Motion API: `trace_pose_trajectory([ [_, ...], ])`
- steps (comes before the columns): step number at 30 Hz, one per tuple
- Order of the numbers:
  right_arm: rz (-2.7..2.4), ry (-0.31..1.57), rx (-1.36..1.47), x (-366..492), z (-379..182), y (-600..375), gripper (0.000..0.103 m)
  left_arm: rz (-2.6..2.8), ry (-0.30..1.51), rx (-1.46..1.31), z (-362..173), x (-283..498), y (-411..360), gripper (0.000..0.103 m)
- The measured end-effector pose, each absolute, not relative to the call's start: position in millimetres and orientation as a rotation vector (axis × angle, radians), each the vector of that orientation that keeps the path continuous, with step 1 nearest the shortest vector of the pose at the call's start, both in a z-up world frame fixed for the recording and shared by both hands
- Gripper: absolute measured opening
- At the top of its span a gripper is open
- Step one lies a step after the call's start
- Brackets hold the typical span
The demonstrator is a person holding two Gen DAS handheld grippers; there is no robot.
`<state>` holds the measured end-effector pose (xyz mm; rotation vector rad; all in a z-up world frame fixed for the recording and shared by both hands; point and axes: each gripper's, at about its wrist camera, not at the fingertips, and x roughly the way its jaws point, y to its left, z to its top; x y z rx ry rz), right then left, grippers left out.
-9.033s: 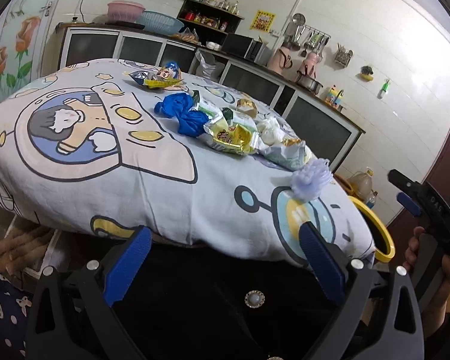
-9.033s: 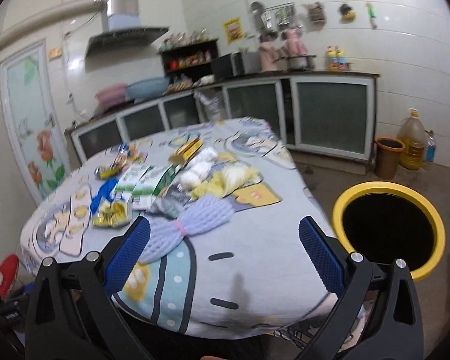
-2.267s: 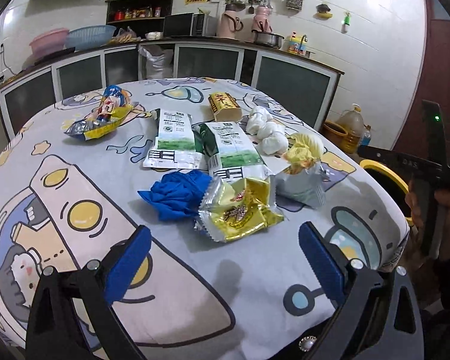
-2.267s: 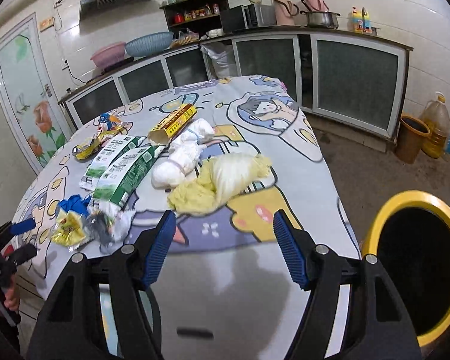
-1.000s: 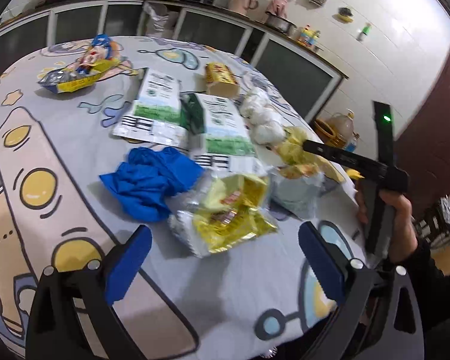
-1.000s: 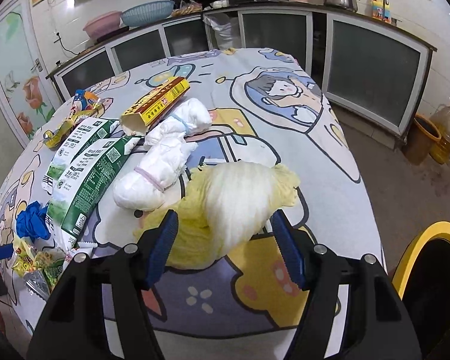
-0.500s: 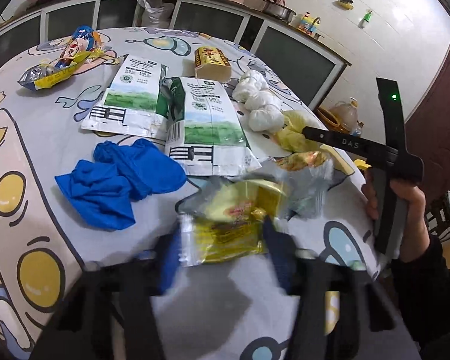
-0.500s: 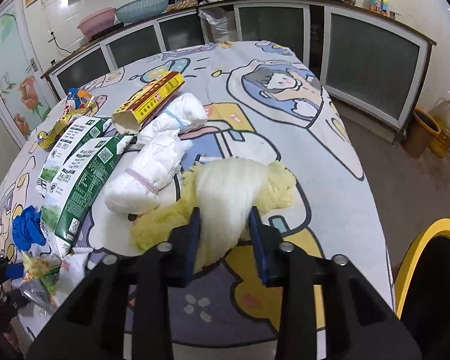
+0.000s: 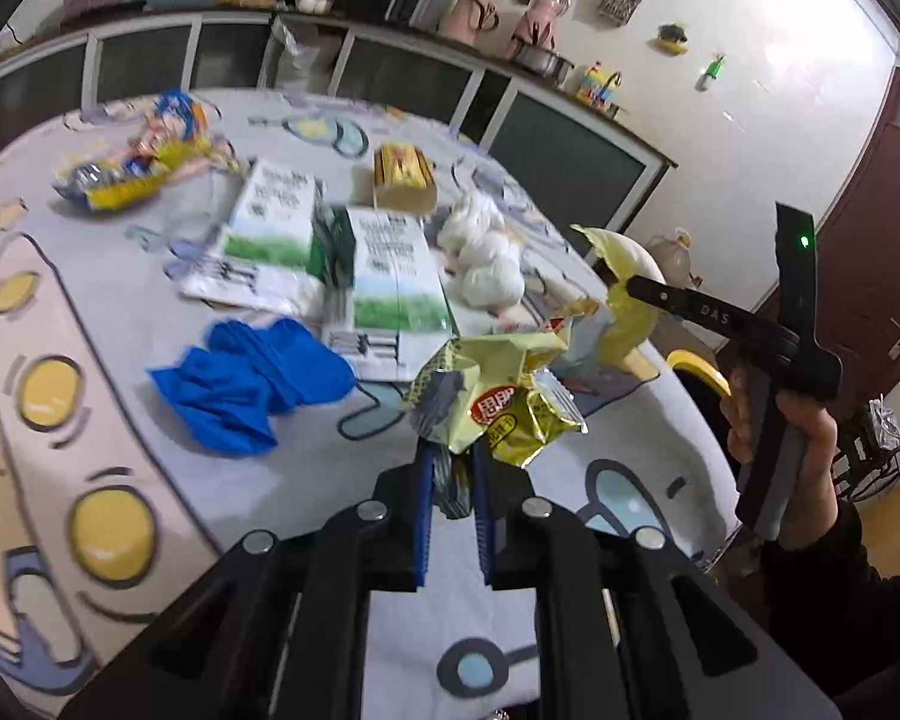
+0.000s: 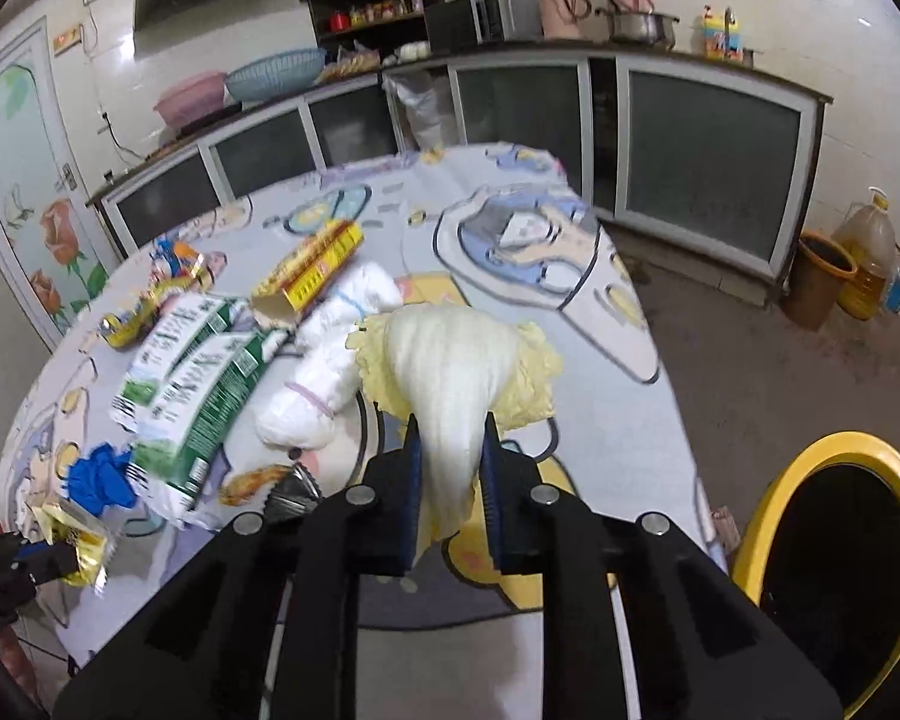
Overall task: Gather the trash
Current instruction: 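Grasp the yellow-white bag with the right gripper while the left gripper grasps the yellow snack wrapper, then carry the bag and wrapper over the bin and release both inside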
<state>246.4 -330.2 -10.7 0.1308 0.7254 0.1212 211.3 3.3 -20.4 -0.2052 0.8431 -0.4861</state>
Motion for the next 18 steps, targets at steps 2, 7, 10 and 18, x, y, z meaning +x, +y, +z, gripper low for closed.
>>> trace_pose_trajectory([
  [2, 0.118, 0.704, 0.129, 240.2, -1.1, -332.4, 0.017, -0.473, 0.821, -0.196, -11.6, 205.7, 9.0, 0.011],
  [7, 0.127, 0.672, 0.159, 223.3, 16.8, -341.1, 0.017, -0.440, 0.784, -0.183, 2.5, 189.2, 23.2, 0.011],
  [10, 0.125, 0.663, 0.154, 212.3, 22.6, -345.2, 0.017, -0.429, 0.774, -0.175, 7.2, 181.1, 28.1, 0.011],
  [18, 0.095, 0.674, 0.176, 182.2, 25.3, -377.2, 0.017, -0.493, 0.777, -0.134, 13.9, 175.1, -0.9, 0.011],
])
